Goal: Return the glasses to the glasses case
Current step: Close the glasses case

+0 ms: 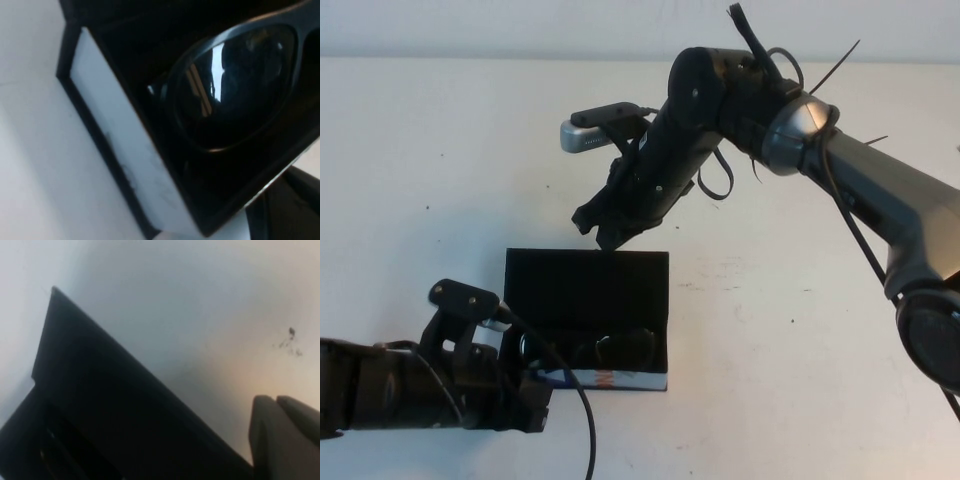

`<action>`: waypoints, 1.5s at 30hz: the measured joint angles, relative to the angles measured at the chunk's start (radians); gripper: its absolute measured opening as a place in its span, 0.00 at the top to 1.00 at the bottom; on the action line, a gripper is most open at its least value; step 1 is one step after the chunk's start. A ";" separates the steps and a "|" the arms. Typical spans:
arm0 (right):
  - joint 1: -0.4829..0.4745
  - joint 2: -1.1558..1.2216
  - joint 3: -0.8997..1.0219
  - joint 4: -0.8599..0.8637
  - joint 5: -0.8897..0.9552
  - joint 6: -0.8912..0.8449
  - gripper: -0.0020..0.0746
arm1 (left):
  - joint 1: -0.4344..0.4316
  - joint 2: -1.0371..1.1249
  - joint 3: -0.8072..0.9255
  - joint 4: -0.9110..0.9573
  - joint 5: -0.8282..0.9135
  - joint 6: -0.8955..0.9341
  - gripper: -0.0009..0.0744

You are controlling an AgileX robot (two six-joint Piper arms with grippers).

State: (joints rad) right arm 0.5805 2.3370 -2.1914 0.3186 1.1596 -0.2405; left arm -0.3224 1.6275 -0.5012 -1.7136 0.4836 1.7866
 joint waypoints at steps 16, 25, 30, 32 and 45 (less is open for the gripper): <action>-0.001 0.000 -0.002 0.079 0.067 -0.013 0.99 | 0.000 0.000 0.000 0.001 0.000 0.018 0.99; 0.021 -0.040 0.012 0.099 0.067 0.002 0.99 | 0.000 0.000 0.000 0.001 0.000 0.021 0.99; 0.054 -0.092 0.088 0.101 0.067 0.004 0.99 | 0.000 0.000 0.000 0.001 0.000 0.021 0.99; 0.067 -0.103 0.131 0.101 0.067 0.004 0.99 | 0.000 0.000 0.000 0.001 0.000 0.021 0.99; 0.130 -0.189 0.346 0.110 0.067 0.006 0.99 | 0.000 0.000 0.000 -0.002 0.002 0.025 0.99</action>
State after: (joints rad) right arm 0.7109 2.1479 -1.8449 0.4285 1.2262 -0.2349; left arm -0.3224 1.6275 -0.5012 -1.7154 0.4854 1.8120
